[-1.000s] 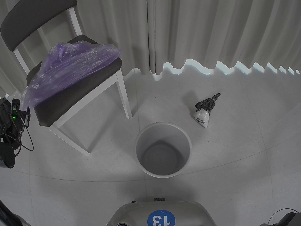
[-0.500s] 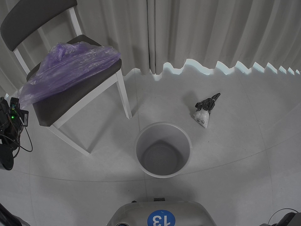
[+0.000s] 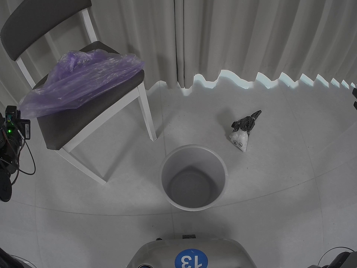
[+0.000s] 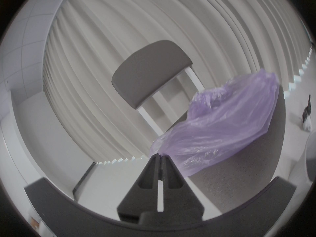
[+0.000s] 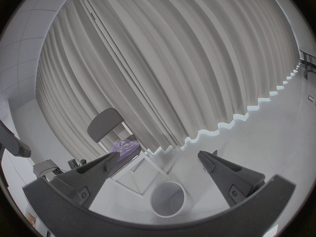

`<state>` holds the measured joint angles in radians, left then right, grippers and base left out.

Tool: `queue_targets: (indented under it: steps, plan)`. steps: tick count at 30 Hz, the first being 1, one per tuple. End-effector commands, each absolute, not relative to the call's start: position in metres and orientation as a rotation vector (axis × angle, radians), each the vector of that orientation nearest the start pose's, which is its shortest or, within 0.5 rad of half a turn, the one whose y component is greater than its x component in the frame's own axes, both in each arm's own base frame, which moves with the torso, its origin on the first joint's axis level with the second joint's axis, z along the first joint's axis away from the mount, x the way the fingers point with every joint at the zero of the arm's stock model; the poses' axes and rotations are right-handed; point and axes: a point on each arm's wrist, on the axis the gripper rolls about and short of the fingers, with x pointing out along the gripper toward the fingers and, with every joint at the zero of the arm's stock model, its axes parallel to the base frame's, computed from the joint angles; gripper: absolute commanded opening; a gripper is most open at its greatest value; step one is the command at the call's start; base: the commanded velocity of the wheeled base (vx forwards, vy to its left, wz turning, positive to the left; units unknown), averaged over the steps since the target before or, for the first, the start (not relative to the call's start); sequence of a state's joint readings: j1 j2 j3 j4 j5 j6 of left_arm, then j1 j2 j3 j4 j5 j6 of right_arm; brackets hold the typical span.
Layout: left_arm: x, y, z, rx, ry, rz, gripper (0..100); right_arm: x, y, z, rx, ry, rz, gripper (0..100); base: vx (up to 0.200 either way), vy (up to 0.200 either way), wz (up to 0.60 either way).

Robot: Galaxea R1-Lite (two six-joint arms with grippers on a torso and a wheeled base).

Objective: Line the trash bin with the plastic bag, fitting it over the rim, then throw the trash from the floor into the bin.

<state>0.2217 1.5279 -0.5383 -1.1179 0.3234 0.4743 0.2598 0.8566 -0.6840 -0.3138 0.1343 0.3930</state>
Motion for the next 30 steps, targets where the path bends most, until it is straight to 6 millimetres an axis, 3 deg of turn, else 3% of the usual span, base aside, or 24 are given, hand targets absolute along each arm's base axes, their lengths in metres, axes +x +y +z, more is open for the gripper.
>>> queue_targets:
  steps: [1, 11, 14, 18, 24, 30]
  plan:
    - [0.234, 0.049, 0.225, 0.409, -0.079, 0.532, 0, 0.099, 0.034, 0.274, 0.393, -0.014, 0.448, 100, 0.000, 0.000, 0.00]
    - [0.239, 0.026, 0.258, 0.266, -0.237, 0.443, 0, 0.139, 0.057, 0.250, 0.382, -0.024, 0.343, 100, 0.000, 0.000, 0.00]
    - [0.239, 0.022, 0.266, 0.248, -0.250, 0.421, 0, 0.142, 0.060, 0.246, 0.375, -0.022, 0.350, 100, 0.000, 0.000, 0.00]
    - [0.233, 0.005, 0.297, 0.161, -0.298, 0.340, 0, 0.144, 0.069, 0.240, 0.384, 0.013, 0.392, 100, 0.000, 0.000, 0.00]
    - [0.214, -0.018, 0.332, 0.079, -0.333, 0.226, 0, 0.147, 0.077, 0.235, 0.402, 0.052, 0.416, 100, 0.000, 0.000, 0.00]
    - [0.197, -0.029, 0.353, 0.045, -0.366, 0.163, 0, 0.146, 0.082, 0.233, 0.419, 0.071, 0.442, 100, 0.000, 0.000, 0.00]
